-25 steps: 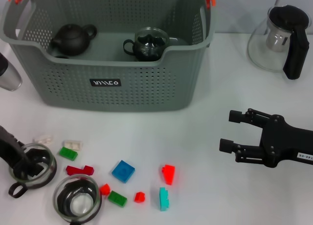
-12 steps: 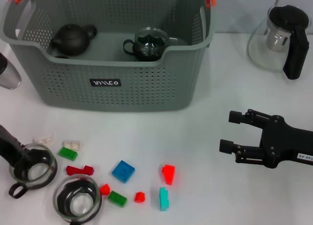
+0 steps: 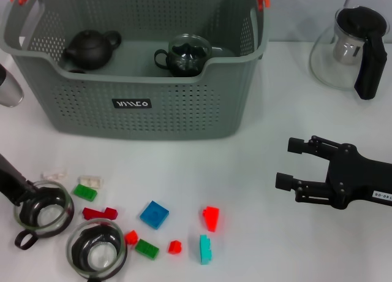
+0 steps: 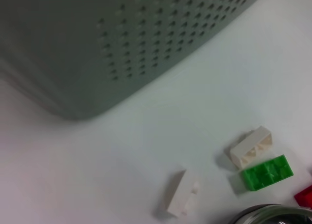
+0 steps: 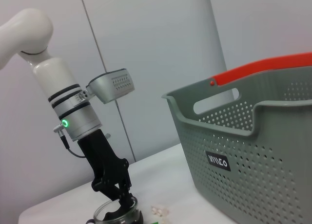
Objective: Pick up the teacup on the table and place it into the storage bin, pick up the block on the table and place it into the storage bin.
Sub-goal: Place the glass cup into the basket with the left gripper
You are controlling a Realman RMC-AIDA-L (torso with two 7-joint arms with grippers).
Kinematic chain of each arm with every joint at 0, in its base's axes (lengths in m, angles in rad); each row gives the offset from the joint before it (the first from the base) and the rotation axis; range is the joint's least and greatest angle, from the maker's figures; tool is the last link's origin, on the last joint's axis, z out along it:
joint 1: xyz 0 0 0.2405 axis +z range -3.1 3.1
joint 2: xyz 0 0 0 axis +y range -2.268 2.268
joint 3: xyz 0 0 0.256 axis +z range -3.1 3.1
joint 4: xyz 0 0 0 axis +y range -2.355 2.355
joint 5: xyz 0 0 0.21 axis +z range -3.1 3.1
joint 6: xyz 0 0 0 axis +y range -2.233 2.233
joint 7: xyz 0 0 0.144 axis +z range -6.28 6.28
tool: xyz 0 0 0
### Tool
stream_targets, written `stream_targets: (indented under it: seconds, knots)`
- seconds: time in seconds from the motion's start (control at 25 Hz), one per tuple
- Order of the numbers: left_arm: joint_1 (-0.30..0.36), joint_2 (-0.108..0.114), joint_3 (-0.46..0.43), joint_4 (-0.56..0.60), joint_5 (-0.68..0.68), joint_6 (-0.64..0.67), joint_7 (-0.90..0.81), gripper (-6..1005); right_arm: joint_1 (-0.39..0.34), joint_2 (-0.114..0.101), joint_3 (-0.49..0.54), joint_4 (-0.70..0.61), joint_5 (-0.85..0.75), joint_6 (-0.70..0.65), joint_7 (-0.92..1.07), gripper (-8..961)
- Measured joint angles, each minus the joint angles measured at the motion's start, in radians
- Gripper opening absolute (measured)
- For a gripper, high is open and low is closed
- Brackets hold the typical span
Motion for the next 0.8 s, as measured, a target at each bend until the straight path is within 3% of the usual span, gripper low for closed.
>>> stream_targets:
  seconds: [0.08,0.16,0.32,0.4,0.52,0.56,0.68,0.76,0.8]
  knots:
    - [-0.001,0.000,-0.008,0.001,-0.001,0.000,0.002,41,0.000,0.000,0.000,0.001,0.000,0.000,0.000,926]
    - [-0.003,-0.001,-0.024,0.009,-0.009,0.008,0.014,41,0.001,-0.001,0.000,0.007,0.001,0.000,0.000,926]
    - [-0.023,0.008,-0.141,0.032,-0.079,0.078,0.068,41,0.002,-0.003,0.000,0.010,0.001,0.001,0.000,926]
    - [-0.047,0.028,-0.244,0.019,-0.137,0.142,0.110,41,0.002,-0.004,0.000,0.010,0.001,0.001,0.000,926]
    - [-0.084,0.079,-0.398,-0.064,-0.222,0.238,0.182,41,0.003,-0.004,0.000,0.010,0.000,0.002,0.000,926]
    - [-0.095,0.104,-0.455,-0.126,-0.255,0.271,0.220,41,0.003,-0.004,0.000,0.010,-0.001,0.002,0.000,926]
    - [-0.112,0.149,-0.574,-0.293,-0.327,0.340,0.334,41,0.002,-0.003,0.000,0.010,-0.002,0.002,0.000,926]
    - [-0.118,0.162,-0.668,-0.421,-0.399,0.396,0.449,41,0.003,-0.002,0.000,0.010,-0.004,0.002,0.000,926]
    - [-0.118,0.162,-0.668,-0.421,-0.399,0.396,0.449,41,0.003,-0.002,0.000,0.010,-0.004,0.002,0.000,926]
